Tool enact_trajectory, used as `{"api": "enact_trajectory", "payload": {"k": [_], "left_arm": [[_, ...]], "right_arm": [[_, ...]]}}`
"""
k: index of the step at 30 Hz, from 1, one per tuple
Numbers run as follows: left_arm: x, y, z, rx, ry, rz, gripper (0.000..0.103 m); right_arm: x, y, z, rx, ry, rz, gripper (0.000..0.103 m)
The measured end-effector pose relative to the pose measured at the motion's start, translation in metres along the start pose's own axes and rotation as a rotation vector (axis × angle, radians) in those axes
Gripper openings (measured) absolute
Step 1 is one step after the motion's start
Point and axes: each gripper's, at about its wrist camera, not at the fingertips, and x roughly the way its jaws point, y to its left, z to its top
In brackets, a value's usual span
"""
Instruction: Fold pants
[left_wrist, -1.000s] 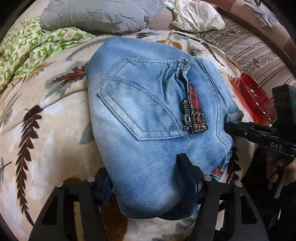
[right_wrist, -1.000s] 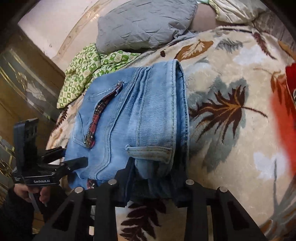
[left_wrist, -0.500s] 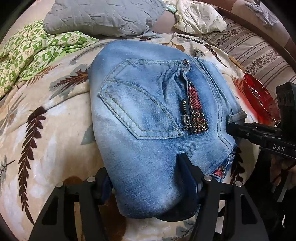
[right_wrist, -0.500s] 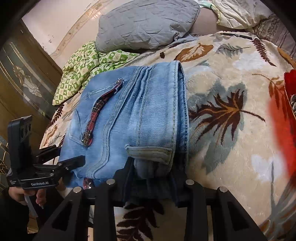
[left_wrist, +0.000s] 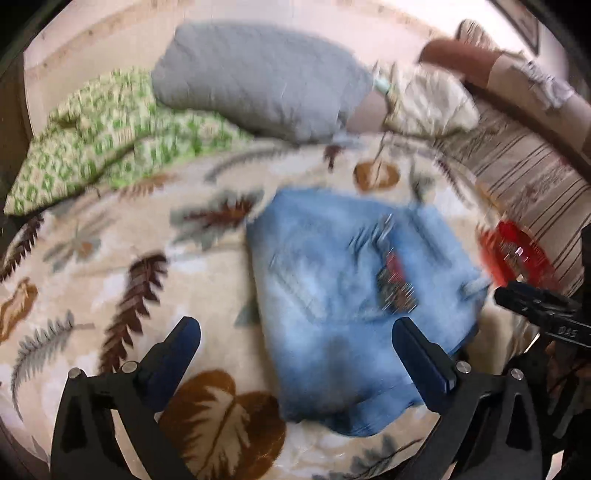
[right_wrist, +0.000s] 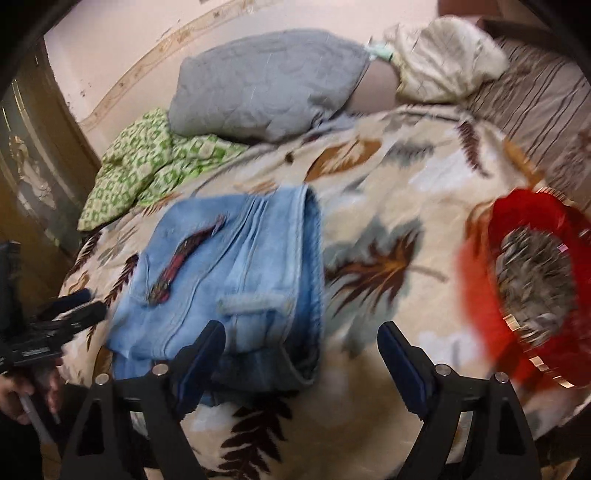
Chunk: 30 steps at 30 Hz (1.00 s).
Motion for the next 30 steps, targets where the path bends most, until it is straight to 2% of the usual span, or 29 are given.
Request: {"api": "enact_trajectory", "payload": {"k": [3,6,9,14,19,23,29,30], "left_arm": [[-0.02,-0.013,0.007,0.027,-0.084,0.026,0.103],[-0.04,-0.025,0.011,0.06,-0.194,0.03,0.103],[-0.048,-0.03,0.013,0.065,-0.261,0.077,0.103],[-0.053,-0.024,0.02,-0.014,-0.296,0.081,0.103],[-0.067,-0.02,0.013,-0.039,-0.34,0.079,0.103],[-0.079,-0.02,0.01,-0.033,-0.358,0.084,0.103],[-0.085,-0.012,0.007,-0.086,-0.325,0.092,0.103],[-0.089,-0.009,0.004,-0.094,-0.341,0.088,0.103]], "right_arm": [[-0.02,0.003,0.008,0.007,-0.048,-0.034,0.092],[-0.041,0.011,0.014,-0.009,-0.11,-0.078,0.103],[-0.051,0.027,0.018,-0.056,-0.135,-0.134,0.103],[-0.057,0.062,0.021,-0.165,-0.191,-0.235,0.103],[-0.067,0.073,0.017,-0.159,-0.217,-0.256,0.103],[-0.076,0.081,0.015,-0.135,-0.229,-0.314,0.103],[-0.098,0.098,0.015,-0.109,-0.292,-0.307,0.103],[-0.101,0.101,0.013,-0.113,-0.311,-0.298,0.103]]}}
